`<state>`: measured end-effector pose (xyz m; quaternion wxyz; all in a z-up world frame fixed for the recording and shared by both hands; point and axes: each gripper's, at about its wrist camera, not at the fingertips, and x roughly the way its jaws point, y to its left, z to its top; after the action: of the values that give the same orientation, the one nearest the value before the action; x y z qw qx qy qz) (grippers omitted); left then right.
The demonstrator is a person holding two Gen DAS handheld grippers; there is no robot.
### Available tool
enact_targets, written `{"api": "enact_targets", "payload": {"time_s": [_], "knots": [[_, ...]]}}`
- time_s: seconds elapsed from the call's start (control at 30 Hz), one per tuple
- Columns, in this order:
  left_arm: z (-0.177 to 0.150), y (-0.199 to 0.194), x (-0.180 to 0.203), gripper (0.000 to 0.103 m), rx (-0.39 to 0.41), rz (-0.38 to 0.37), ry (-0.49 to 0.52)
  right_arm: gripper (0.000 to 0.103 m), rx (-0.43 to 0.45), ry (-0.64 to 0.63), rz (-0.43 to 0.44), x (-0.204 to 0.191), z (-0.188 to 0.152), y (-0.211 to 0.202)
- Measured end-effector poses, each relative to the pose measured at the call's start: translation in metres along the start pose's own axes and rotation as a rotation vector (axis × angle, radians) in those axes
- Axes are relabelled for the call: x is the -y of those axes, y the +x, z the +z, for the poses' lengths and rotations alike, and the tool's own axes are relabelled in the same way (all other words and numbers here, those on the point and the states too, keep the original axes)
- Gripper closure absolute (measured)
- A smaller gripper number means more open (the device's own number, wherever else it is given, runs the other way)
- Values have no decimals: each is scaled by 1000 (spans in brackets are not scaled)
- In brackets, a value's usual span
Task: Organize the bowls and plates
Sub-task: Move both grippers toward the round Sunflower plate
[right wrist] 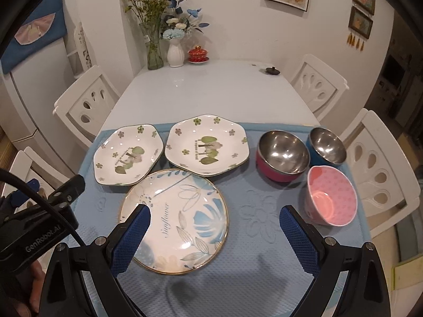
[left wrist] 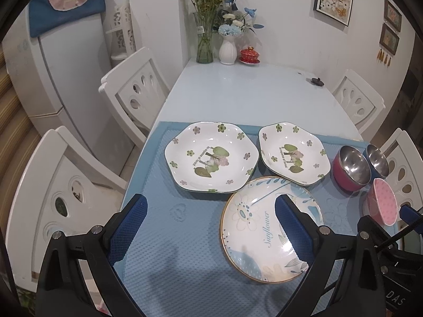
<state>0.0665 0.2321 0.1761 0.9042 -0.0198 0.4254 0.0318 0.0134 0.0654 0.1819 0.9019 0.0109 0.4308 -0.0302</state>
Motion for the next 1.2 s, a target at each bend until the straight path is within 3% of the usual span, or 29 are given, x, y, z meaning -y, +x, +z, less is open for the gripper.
{"api": "enact_targets", "payload": {"time_s": [0.53, 0.97, 1.2], "knots": [[-2, 10, -1, 6, -26, -13, 3, 6, -29, -16, -73, -1, -4, 17], [-4, 11, 3, 6, -32, -16, 13, 6, -8, -41, -45, -6, -4, 16], [-4, 14, 3, 6, -36, -13, 14, 6, -76, -41, -40, -7, -7, 29]]}}
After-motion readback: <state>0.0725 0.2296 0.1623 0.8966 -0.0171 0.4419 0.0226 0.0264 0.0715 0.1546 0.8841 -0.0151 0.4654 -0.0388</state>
